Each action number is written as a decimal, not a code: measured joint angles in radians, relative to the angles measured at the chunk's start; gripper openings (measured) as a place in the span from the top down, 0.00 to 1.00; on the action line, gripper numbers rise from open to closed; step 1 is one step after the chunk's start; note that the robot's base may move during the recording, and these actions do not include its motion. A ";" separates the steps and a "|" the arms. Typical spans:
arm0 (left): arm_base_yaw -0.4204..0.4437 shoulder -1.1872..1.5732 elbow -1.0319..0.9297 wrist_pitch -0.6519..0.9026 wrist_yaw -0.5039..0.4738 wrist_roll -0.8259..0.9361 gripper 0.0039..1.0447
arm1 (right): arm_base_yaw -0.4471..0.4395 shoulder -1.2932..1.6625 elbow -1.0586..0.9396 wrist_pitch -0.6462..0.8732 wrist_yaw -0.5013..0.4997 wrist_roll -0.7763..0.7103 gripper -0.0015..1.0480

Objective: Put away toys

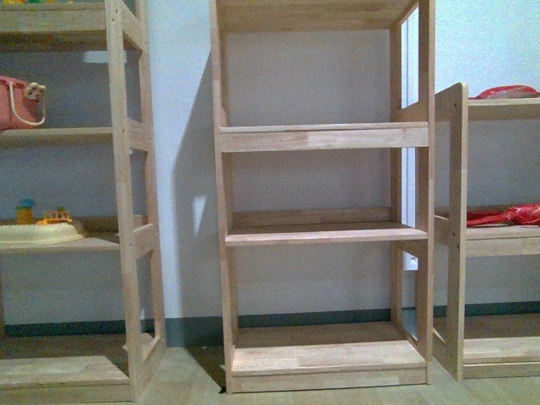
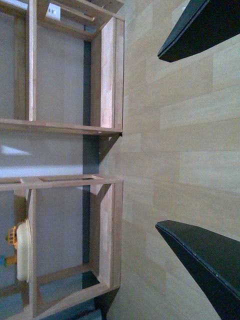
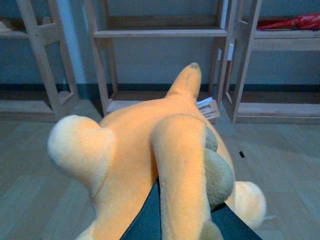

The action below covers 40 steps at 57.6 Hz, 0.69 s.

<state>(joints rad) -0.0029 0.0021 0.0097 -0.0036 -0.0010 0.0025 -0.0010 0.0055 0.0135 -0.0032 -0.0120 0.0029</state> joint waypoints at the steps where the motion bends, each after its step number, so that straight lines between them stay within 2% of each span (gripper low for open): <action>1: 0.000 0.000 0.000 0.000 0.000 0.000 0.06 | 0.000 0.000 0.000 0.000 0.000 0.000 0.93; 40: 0.000 0.000 0.000 0.000 0.001 0.000 0.06 | 0.000 0.000 0.000 0.000 0.009 0.000 0.93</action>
<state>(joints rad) -0.0029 0.0021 0.0097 -0.0036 -0.0002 0.0025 -0.0010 0.0055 0.0132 -0.0032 -0.0032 0.0025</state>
